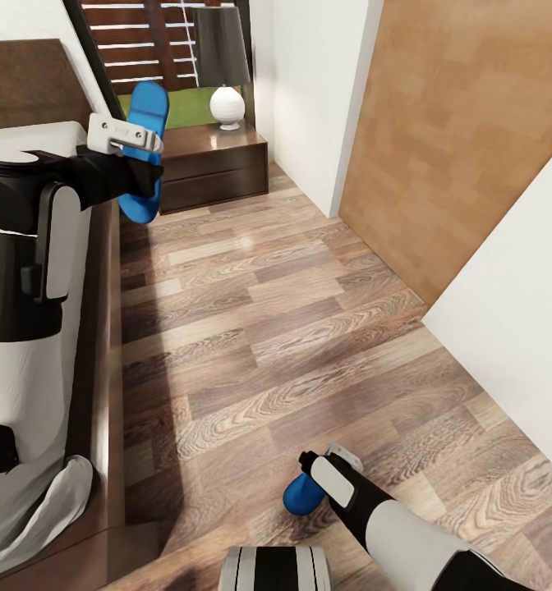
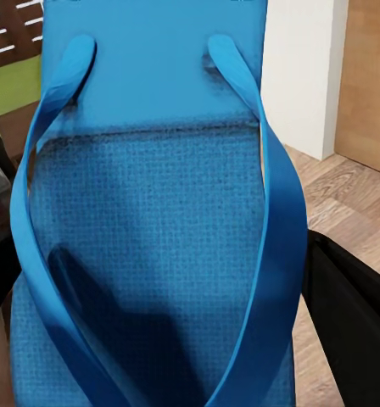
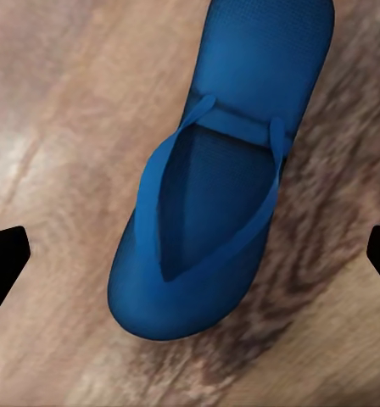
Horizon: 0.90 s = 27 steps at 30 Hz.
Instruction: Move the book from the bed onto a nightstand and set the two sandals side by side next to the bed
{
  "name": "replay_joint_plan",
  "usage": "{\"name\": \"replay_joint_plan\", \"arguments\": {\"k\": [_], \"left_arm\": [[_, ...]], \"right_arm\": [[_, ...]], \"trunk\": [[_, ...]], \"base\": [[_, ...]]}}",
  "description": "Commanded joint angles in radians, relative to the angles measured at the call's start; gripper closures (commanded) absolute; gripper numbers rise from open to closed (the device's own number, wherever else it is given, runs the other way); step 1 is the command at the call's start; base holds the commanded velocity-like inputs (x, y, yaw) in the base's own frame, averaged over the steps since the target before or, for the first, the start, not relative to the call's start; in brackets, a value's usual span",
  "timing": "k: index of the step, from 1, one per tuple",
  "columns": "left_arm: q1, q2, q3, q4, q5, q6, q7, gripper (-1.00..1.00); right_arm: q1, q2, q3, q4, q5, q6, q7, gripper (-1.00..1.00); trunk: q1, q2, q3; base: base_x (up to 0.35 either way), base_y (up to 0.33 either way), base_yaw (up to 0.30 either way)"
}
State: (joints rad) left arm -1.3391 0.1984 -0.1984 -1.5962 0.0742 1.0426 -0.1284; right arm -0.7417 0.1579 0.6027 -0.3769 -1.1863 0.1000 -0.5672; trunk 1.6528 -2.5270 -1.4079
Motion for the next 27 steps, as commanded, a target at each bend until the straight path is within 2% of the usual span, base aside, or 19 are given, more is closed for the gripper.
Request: {"name": "replay_joint_plan", "arguments": {"k": [1, 19, 27], "left_arm": [[-0.001, 0.001, -0.001, -0.001, 0.007, 0.005, 0.004, 1.0], [-0.001, 0.0, -0.001, -0.001, 0.007, 0.005, 0.004, 1.0], [0.0, 0.0, 0.0, -0.001, 0.007, 0.005, 0.004, 1.0]], "right_arm": [[-0.001, 0.0, 0.006, -0.002, -0.001, 0.006, -0.006, -1.0], [-0.001, 0.003, 0.003, -0.011, -0.001, 0.004, -0.006, -1.0], [-0.001, 0.003, -0.024, -0.014, -0.001, 0.005, -0.006, -1.0]], "trunk": [[0.0, 0.0, -0.001], [0.0, 0.0, -0.001], [0.0, 0.0, -0.001]], "base": [[0.0, 0.0, 0.0], [0.0, 0.0, 0.0], [0.0, 0.0, 0.0]]}}
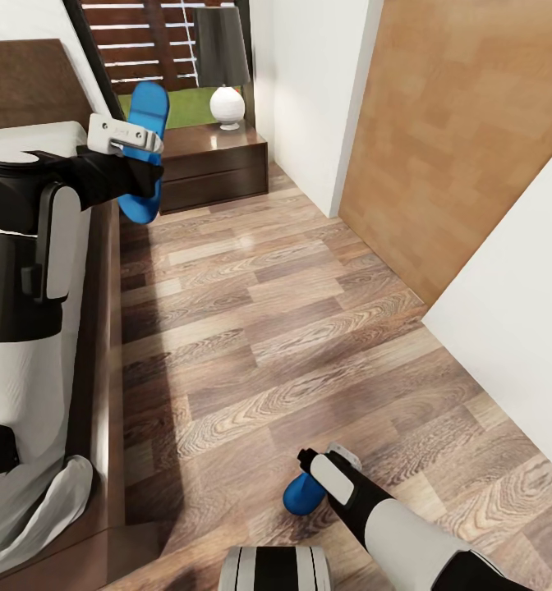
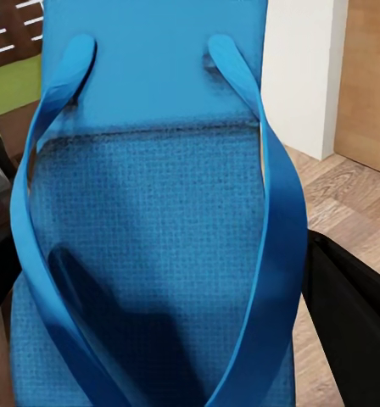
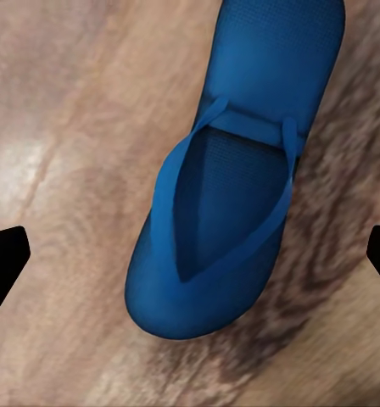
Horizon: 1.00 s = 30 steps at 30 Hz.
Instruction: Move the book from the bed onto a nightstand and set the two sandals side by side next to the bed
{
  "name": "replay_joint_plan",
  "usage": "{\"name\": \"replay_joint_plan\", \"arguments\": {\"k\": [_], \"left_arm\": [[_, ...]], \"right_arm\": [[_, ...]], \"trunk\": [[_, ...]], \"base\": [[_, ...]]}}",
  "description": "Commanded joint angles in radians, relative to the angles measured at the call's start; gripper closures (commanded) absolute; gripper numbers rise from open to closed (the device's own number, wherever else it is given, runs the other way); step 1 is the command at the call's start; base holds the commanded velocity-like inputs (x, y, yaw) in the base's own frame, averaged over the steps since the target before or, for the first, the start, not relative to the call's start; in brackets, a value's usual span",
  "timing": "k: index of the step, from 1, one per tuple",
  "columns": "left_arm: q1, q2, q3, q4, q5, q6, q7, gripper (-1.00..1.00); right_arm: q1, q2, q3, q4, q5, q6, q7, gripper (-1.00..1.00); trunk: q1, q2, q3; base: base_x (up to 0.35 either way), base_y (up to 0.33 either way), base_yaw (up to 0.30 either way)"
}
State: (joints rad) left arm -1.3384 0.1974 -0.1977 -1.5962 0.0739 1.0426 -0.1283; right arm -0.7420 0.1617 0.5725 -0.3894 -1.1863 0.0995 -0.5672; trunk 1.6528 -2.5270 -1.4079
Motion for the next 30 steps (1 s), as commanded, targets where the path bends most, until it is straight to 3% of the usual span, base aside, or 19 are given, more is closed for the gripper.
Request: {"name": "replay_joint_plan", "arguments": {"k": [1, 8, 22, 30], "left_arm": [[-0.001, 0.001, -0.001, -0.001, 0.007, 0.005, 0.004, 1.0], [-0.001, 0.001, 0.0, -0.001, 0.007, 0.005, 0.004, 1.0], [-0.001, 0.002, 0.0, -0.001, 0.007, 0.005, 0.004, 1.0], [-0.001, 0.002, -0.001, -0.001, 0.007, 0.005, 0.004, 1.0]], "right_arm": [[-0.001, -0.001, 0.004, -0.002, 0.0, 0.006, -0.007, -1.0], [-0.001, -0.001, -0.003, -0.007, 0.0, 0.006, -0.007, -1.0], [-0.002, 0.0, -0.003, -0.023, 0.001, 0.006, -0.007, -1.0], [-0.002, 0.002, -0.003, -0.053, 0.001, 0.006, -0.007, -1.0]], "trunk": [[0.0, 0.0, -0.001], [0.002, -0.001, -0.016], [0.002, -0.001, -0.016], [0.004, -0.003, -0.039]], "base": [[0.0, 0.0, 0.0], [0.0, 0.0, 0.0], [0.0, 0.0, 0.0], [0.0, 0.0, 0.0]]}}
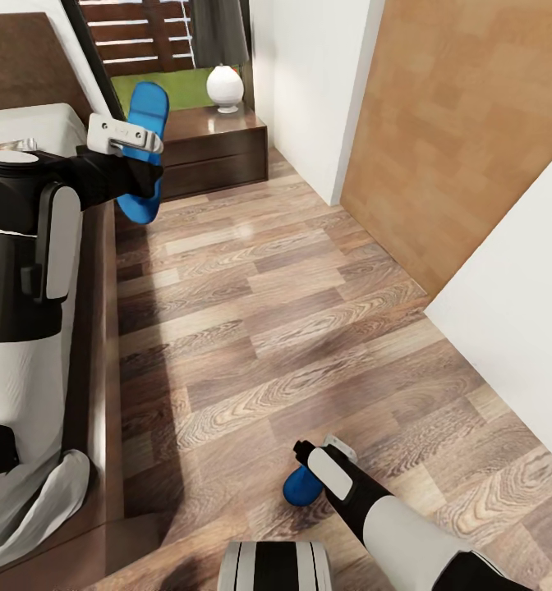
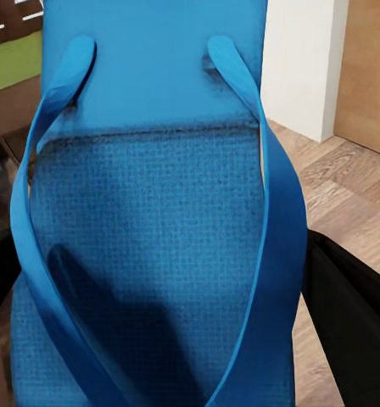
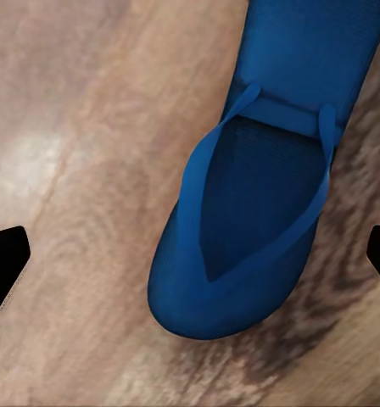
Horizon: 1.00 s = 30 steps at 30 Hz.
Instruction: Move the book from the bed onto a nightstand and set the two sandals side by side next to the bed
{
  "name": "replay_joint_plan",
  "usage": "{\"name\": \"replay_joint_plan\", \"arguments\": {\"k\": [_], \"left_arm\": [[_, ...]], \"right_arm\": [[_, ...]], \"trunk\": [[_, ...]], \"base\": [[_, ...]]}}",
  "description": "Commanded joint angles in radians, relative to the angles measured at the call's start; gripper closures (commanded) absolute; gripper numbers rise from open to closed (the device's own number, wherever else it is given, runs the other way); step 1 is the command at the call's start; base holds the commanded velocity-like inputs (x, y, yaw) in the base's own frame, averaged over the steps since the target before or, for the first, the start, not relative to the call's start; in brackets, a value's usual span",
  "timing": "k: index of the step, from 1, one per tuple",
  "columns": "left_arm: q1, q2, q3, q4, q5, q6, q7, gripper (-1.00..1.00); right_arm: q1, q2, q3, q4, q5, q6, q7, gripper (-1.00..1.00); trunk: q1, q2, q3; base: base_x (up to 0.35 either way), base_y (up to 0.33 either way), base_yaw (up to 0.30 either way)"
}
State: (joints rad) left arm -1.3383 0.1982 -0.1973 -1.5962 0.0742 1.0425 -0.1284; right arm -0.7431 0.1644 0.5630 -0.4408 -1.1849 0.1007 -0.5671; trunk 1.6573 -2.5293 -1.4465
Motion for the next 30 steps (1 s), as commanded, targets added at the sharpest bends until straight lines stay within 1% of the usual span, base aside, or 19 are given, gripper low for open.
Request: {"name": "replay_joint_plan", "arguments": {"k": [1, 12, 16, 30], "left_arm": [[-0.001, 0.001, -0.001, -0.001, 0.007, 0.005, 0.004, 1.0], [-0.001, 0.001, -0.001, -0.001, 0.007, 0.005, 0.004, 1.0], [-0.001, 0.001, -0.001, -0.001, 0.007, 0.005, 0.004, 1.0], [-0.001, 0.0, -0.001, -0.001, 0.007, 0.005, 0.004, 1.0]], "right_arm": [[-0.001, -0.001, 0.006, -0.002, -0.001, 0.005, -0.007, -1.0], [-0.002, -0.001, 0.005, -0.01, -0.001, 0.005, -0.007, -1.0], [-0.002, -0.001, 0.005, -0.01, -0.001, 0.005, -0.008, -1.0], [-0.004, -0.001, -0.006, -0.01, -0.002, 0.005, -0.009, -1.0]], "trunk": [[0.0, 0.0, -0.001], [0.0, 0.0, -0.001], [0.002, -0.001, -0.016], [0.002, -0.001, -0.016]], "base": [[0.0, 0.0, 0.0], [0.0, 0.0, 0.0], [0.0, 0.0, 0.0], [0.0, 0.0, 0.0]]}}
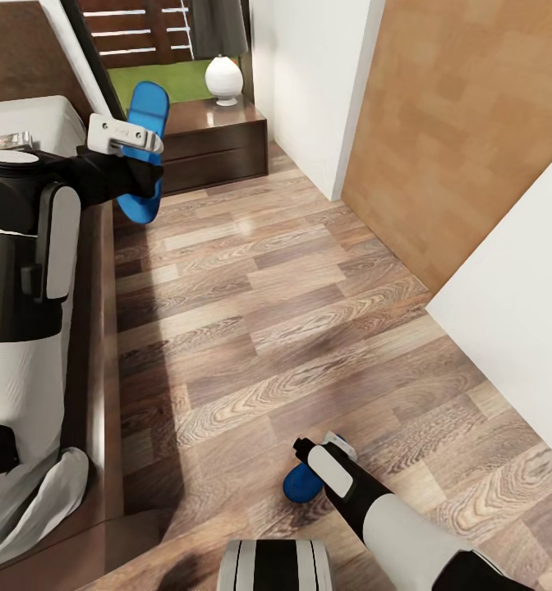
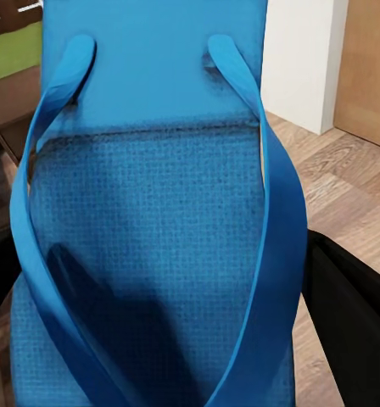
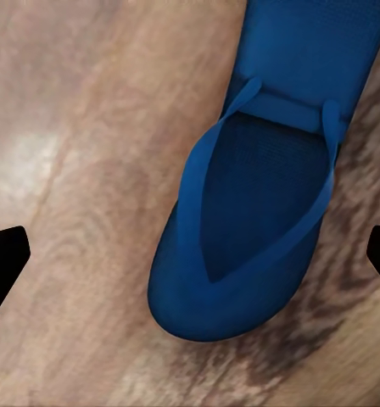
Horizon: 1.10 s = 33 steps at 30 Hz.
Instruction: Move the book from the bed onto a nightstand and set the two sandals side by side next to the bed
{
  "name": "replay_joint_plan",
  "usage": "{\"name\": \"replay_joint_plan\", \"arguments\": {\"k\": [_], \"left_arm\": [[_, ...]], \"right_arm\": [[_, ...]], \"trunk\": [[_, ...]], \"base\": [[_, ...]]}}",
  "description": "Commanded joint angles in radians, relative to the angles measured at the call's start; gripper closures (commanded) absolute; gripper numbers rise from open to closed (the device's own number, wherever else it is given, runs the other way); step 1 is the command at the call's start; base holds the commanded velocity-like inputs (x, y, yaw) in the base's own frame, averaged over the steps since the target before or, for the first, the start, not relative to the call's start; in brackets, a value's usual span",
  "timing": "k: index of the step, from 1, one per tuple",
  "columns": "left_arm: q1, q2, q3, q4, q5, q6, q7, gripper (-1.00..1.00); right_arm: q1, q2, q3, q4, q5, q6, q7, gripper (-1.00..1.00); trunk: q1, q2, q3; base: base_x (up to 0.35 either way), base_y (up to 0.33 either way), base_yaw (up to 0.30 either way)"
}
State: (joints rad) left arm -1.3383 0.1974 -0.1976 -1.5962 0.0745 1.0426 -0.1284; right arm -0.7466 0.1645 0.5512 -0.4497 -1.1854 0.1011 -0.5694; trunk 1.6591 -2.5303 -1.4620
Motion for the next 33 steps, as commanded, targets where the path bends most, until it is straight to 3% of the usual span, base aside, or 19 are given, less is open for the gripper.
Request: {"name": "replay_joint_plan", "arguments": {"k": [1, 5, 15, 24, 33], "left_arm": [[-0.001, 0.001, -0.001, -0.001, 0.007, 0.005, 0.004, 1.0], [-0.001, 0.001, -0.001, -0.001, 0.007, 0.005, 0.004, 1.0], [-0.001, 0.001, -0.002, -0.001, 0.007, 0.005, 0.004, 1.0], [-0.001, 0.001, -0.002, -0.001, 0.007, 0.005, 0.004, 1.0], [-0.001, 0.002, -0.001, -0.001, 0.007, 0.005, 0.004, 1.0]], "right_arm": [[-0.001, -0.001, 0.006, -0.001, -0.001, 0.005, -0.007, -1.0], [-0.004, 0.0, 0.005, -0.001, -0.001, 0.006, -0.008, -1.0], [-0.006, 0.001, 0.004, -0.001, -0.004, 0.006, -0.013, -1.0], [-0.008, 0.001, 0.004, -0.001, -0.059, 0.008, -0.016, -1.0], [-0.008, 0.001, 0.004, -0.001, -0.069, 0.008, -0.017, -1.0]], "trunk": [[0.0, 0.0, -0.001], [0.002, -0.001, -0.016], [0.002, -0.001, -0.016], [0.002, -0.001, -0.016], [0.002, -0.001, -0.016]], "base": [[0.0, 0.0, 0.0], [0.0, 0.0, 0.0], [0.0, 0.0, 0.0], [0.0, 0.0, 0.0], [0.0, 0.0, 0.0]]}}
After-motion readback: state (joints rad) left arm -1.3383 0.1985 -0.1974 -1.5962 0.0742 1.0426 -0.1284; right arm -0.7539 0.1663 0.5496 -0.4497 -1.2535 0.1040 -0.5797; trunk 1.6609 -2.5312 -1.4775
